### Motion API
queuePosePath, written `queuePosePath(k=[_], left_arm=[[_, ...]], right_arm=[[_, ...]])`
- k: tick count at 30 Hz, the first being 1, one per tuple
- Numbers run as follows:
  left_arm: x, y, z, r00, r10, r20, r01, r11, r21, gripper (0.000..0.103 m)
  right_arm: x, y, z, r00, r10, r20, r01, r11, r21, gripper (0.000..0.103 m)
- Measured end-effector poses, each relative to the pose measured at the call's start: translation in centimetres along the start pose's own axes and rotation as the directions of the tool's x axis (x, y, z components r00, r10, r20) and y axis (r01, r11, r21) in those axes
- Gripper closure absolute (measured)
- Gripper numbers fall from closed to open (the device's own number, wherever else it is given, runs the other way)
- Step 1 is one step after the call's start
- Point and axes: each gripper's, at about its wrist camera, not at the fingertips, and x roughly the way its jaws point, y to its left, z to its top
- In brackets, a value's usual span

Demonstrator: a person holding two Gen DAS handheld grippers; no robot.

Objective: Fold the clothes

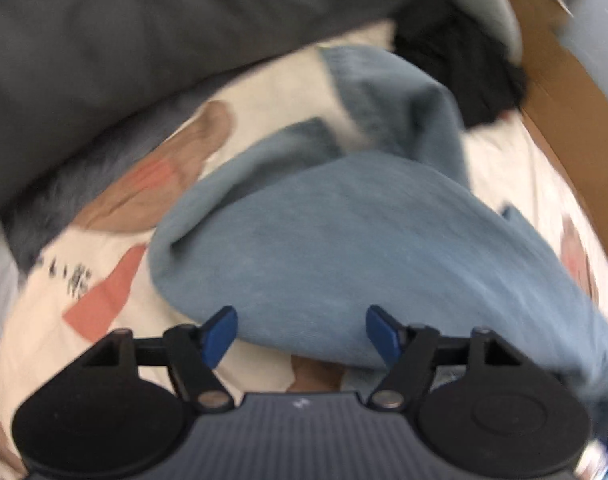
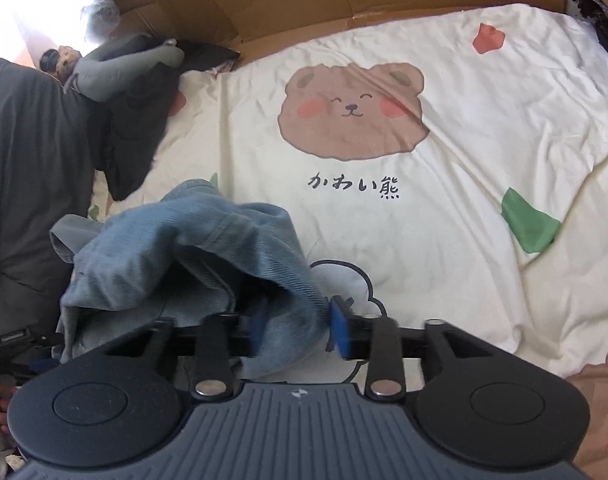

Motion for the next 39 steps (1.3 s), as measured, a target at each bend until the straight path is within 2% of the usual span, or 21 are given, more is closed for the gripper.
queuePosePath(k=[3, 7, 11, 13, 16, 18, 19, 21, 23, 24, 27, 30, 33, 35, 39], left_arm=[[0.8, 1.2, -0.2, 1.000, 0.003, -0.003, -0.003, 0.995, -0.096, 0.029], [1.0, 2.2, -0.7, 1.000, 0.006, 0.006, -0.005, 0.981, -0.196, 0.023], [1.5, 3.4, -2.6, 0.995, -0.094, -0.013, 0.083, 0.926, -0.369, 0.023], [1.9, 3.4, -3.0, 0.993, -0.119, -0.006, 0.106, 0.910, -0.400, 0.023], [2.4, 3.7, -2.8, 0.994, -0.110, 0.030, 0.112, 0.895, -0.431, 0.023], [2.8, 4.0, -2.5, 0.991, -0.125, 0.043, 0.130, 0.876, -0.464, 0.028], [3.1, 4.2, -2.3, 0.990, -0.134, 0.044, 0.138, 0.868, -0.478, 0.033], [3.6, 4.5, -2.2, 0.989, -0.139, 0.039, 0.139, 0.845, -0.516, 0.050], [3.5, 4.9, -2.3, 0.987, -0.157, 0.042, 0.153, 0.815, -0.558, 0.089], [3.3, 5.0, -2.1, 0.985, -0.166, 0.051, 0.165, 0.809, -0.564, 0.091], [1.1, 4.1, -1.3, 0.983, -0.153, 0.103, 0.184, 0.858, -0.480, 0.097], [-1.2, 3.8, -0.6, 0.972, -0.165, 0.169, 0.225, 0.868, -0.442, 0.099], [-3.9, 2.9, 0.5, 0.945, -0.213, 0.249, 0.298, 0.874, -0.384, 0.099], [-5.4, 1.7, 1.5, 0.924, -0.259, 0.283, 0.346, 0.881, -0.323, 0.100], [-9.0, -2.4, 3.1, 0.890, -0.355, 0.286, 0.414, 0.892, -0.181, 0.100]], right_arm=[[-0.6, 0.2, -0.4, 1.000, 0.007, -0.007, -0.007, 1.000, -0.006, 0.056], [-1.3, 0.6, -0.9, 1.000, 0.024, -0.013, -0.024, 1.000, -0.016, 0.053], [-1.6, 0.8, -1.8, 1.000, 0.023, -0.021, -0.023, 0.999, -0.023, 0.051], [-1.6, 0.8, -2.2, 0.999, 0.020, -0.031, -0.021, 0.999, -0.028, 0.050], [-1.4, 0.9, -2.6, 0.999, -0.010, -0.052, 0.008, 0.999, -0.045, 0.050], [-1.3, 0.9, -2.7, 0.997, -0.032, -0.064, 0.029, 0.998, -0.054, 0.049], [-1.2, 0.9, -2.7, 0.997, -0.042, -0.066, 0.038, 0.998, -0.057, 0.048], [-1.2, 0.9, -2.8, 0.996, -0.064, -0.065, 0.060, 0.996, -0.065, 0.041], [-1.4, 1.3, -2.9, 0.995, -0.082, -0.048, 0.078, 0.993, -0.085, 0.036], [-1.7, 1.6, -2.9, 0.995, -0.091, -0.031, 0.088, 0.991, -0.099, 0.033], [-2.4, 2.1, -2.9, 0.994, -0.107, 0.010, 0.108, 0.986, -0.129, 0.022], [-3.5, 2.2, -2.8, 0.997, -0.059, 0.047, 0.064, 0.989, -0.132, 0.022], [-4.8, 2.5, -2.9, 0.994, -0.046, 0.095, 0.061, 0.985, -0.163, 0.023], [-5.5, 3.0, -2.8, 0.995, -0.013, 0.096, 0.031, 0.982, -0.184, 0.023], [-6.4, 4.2, -2.2, 0.993, 0.071, 0.099, -0.049, 0.977, -0.208, 0.025]])
